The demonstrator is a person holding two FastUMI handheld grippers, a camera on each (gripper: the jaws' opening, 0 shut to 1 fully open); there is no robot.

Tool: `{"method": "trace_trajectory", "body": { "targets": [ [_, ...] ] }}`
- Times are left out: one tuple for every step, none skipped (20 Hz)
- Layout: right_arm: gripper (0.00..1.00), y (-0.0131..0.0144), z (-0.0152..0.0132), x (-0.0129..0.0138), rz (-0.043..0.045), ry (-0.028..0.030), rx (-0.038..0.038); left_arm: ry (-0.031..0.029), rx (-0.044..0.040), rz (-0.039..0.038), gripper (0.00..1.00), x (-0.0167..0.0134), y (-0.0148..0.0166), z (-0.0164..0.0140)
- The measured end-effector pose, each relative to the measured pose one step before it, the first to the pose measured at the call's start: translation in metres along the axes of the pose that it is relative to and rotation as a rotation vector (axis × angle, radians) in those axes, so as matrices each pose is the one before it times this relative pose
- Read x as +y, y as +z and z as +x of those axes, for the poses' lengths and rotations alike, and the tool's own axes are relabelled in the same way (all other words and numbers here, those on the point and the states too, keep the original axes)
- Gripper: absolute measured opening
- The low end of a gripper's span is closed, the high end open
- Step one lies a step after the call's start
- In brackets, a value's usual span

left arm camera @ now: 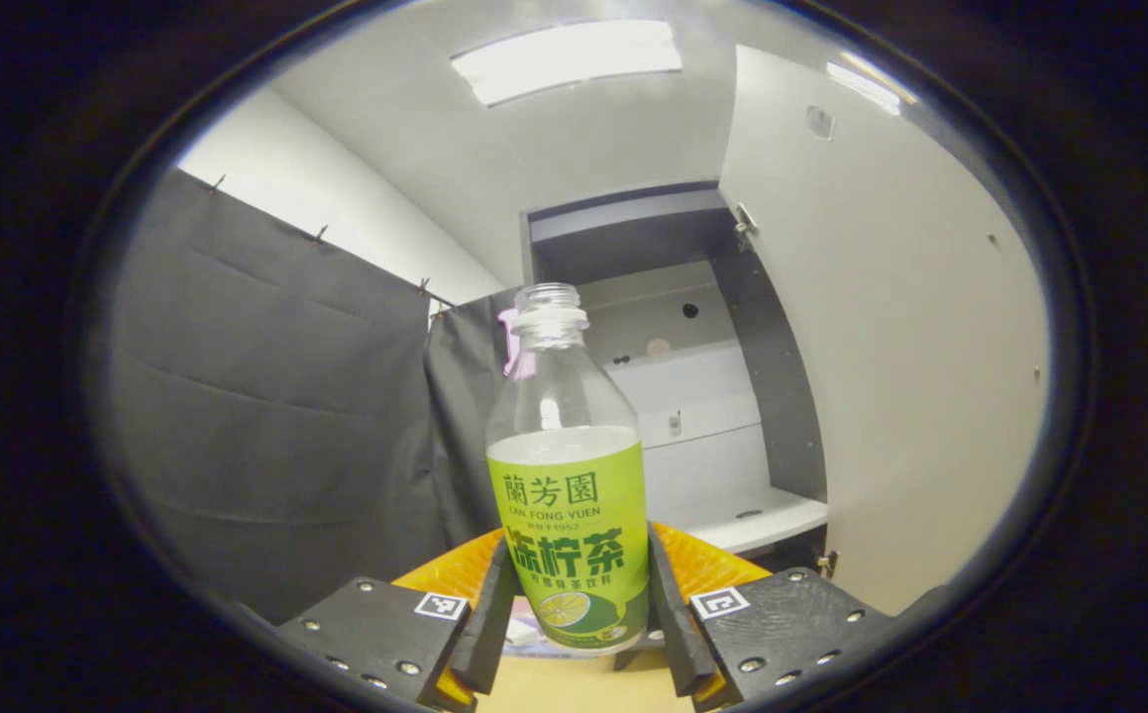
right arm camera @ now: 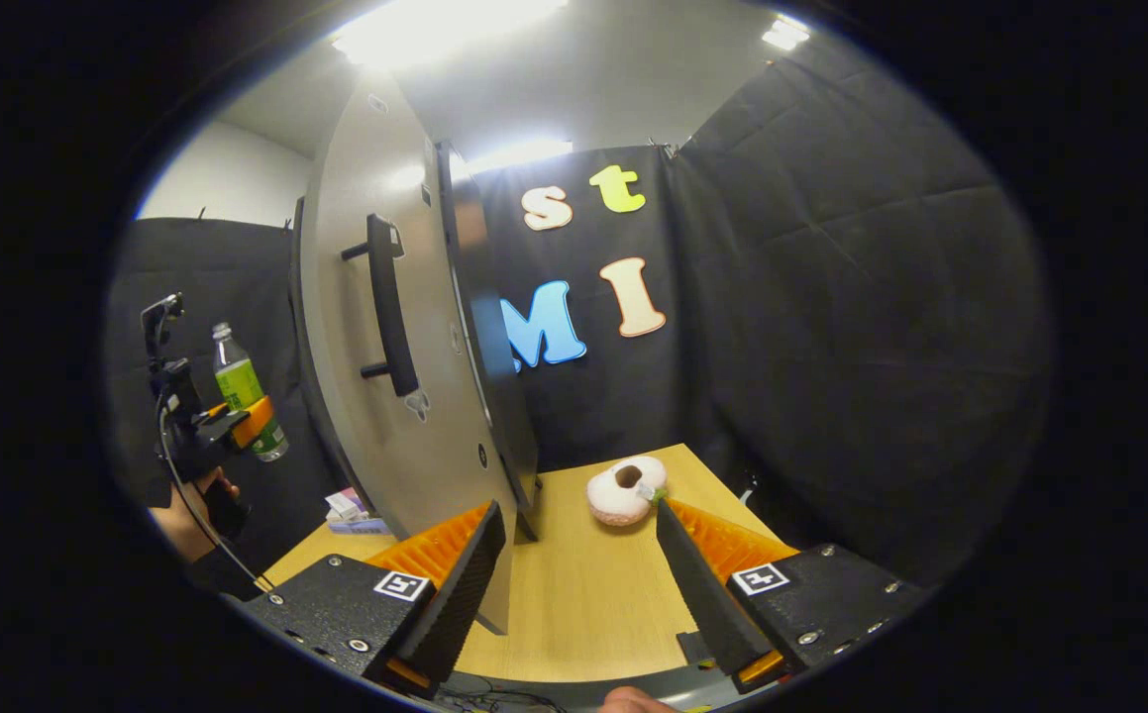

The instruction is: Open the cabinet door with the right hand, grasp the bottle in the cabinet with the left hand and place it on the coaster, then close the cabinet door with the right hand.

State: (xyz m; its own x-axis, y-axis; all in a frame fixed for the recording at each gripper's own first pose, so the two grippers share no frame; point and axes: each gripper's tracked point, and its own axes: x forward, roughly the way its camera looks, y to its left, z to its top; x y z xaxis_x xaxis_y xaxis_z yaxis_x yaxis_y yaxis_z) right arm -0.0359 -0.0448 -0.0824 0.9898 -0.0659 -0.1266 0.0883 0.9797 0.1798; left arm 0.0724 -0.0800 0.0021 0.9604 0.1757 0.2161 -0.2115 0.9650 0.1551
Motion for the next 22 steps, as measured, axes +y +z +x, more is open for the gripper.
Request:
{"method": "trace_trajectory", "body": {
  "targets": [
    [0.95, -0.00450, 0.00062, -0.00490, -0.03098, -0.03110, 0.00647, 0.00104, 0.01027, 0.01985, 0.66, 0.00371, -0.00119, -0.00081],
    [0.95, -0.00066, -0.00039, -0.00576, -0.02727, -0.03740, -0.01021, 0.00449, -0.00077, 0.02554, 0.63, 0.00225, -0.00540, -0.00663],
    [0.95, -0.00066, 0.00100, -0.00244, -0.02022, -0.02881, -0.01375, -0.00411, 0.00208, 0.01411, 0.70, 0.00122, -0.00724, -0.00739],
    [0.95, -0.00253, 0.00033, 0.00201, -0.00943, -0.01110, -0.00804, -0.00618, 0.00647, 0.00409, 0.71, -0.00223, -0.01133, -0.00937],
    [0.95, -0.00493, 0.00020, 0.00124, -0.01093, -0.01472, -0.00193, -0.00232, 0.01036, 0.00184, 0.71, -0.00246, -0.01386, -0.00905],
    [0.95, -0.00728, 0.00014, 0.00176, -0.01575, -0.00850, 0.00559, -0.00034, 0.00961, 0.00034, 0.66, -0.00662, -0.02530, -0.01933],
    [0.95, -0.01220, -0.00032, 0.00324, -0.02790, 0.00156, 0.01483, 0.01047, 0.00456, 0.00805, 0.66, -0.00372, -0.02382, -0.01354],
    [0.95, -0.01282, 0.00096, 0.00265, -0.04302, 0.00841, 0.01158, 0.00455, 0.00942, 0.00002, 0.67, -0.00390, -0.02784, -0.01339],
    [0.95, -0.01448, 0.00189, 0.00128, -0.04729, 0.01073, 0.01002, -0.00722, 0.02414, -0.01806, 0.66, -0.00621, -0.02873, -0.00959],
    [0.95, -0.01658, 0.00147, 0.00218, -0.04275, 0.01040, 0.03039, 0.00061, 0.03241, -0.01843, 0.71, -0.00381, -0.03058, -0.00436],
    [0.95, -0.02189, 0.00412, 0.00410, -0.03027, 0.01285, 0.04296, 0.00490, 0.02868, -0.02110, 0.71, -0.00092, -0.02989, -0.00421],
    [0.96, -0.01837, 0.00174, 0.00467, -0.02096, 0.01302, 0.03320, 0.00587, 0.02943, -0.01771, 0.66, 0.00143, -0.03038, -0.00451],
    [0.96, -0.01542, -0.00038, 0.00367, -0.01866, 0.00903, 0.02913, 0.01133, 0.02600, -0.01494, 0.66, 0.00287, -0.02696, 0.00053],
    [0.96, -0.01306, -0.00074, 0.00469, -0.01723, 0.01208, 0.02450, 0.01467, 0.01935, -0.00355, 0.67, 0.00451, -0.02287, 0.00395],
    [0.96, -0.01339, -0.00189, 0.00582, -0.02158, 0.01765, 0.02554, 0.00880, 0.00419, -0.00667, 0.67, 0.00370, -0.01366, 0.00608],
    [0.95, -0.01104, 0.00035, 0.00628, -0.02615, 0.02106, 0.02395, 0.00551, -0.00906, -0.00154, 0.67, -0.00091, -0.01013, 0.00436],
    [0.95, -0.00856, 0.00310, 0.00502, -0.02838, 0.01726, 0.01962, 0.00671, -0.00170, -0.00482, 0.67, 0.00125, -0.00814, 0.00446],
    [0.96, -0.00465, 0.00049, 0.00279, -0.01999, 0.01176, 0.01291, -0.00381, 0.00401, -0.00673, 0.66, -0.00095, -0.00835, 0.00537],
    [0.96, -0.00207, 0.00030, 0.00242, -0.00482, 0.00896, 0.00236, 0.00583, 0.00693, -0.00113, 0.66, 0.00350, -0.00594, 0.00485],
    [0.96, 0.00053, 0.00104, 0.00330, 0.00727, 0.00840, 0.00164, 0.00613, 0.01495, -0.00664, 0.67, -0.00021, -0.01204, 0.00261],
    [0.96, 0.00209, -0.00002, 0.00018, 0.00717, -0.00143, 0.00145, 0.00884, 0.01770, -0.00737, 0.66, 0.00174, -0.00836, 0.00558],
    [0.96, 0.00178, -0.00066, 0.00076, 0.01119, 0.00493, -0.00292, 0.00471, 0.01504, -0.00850, 0.67, 0.00025, -0.00717, 0.00593]
  ]
}}
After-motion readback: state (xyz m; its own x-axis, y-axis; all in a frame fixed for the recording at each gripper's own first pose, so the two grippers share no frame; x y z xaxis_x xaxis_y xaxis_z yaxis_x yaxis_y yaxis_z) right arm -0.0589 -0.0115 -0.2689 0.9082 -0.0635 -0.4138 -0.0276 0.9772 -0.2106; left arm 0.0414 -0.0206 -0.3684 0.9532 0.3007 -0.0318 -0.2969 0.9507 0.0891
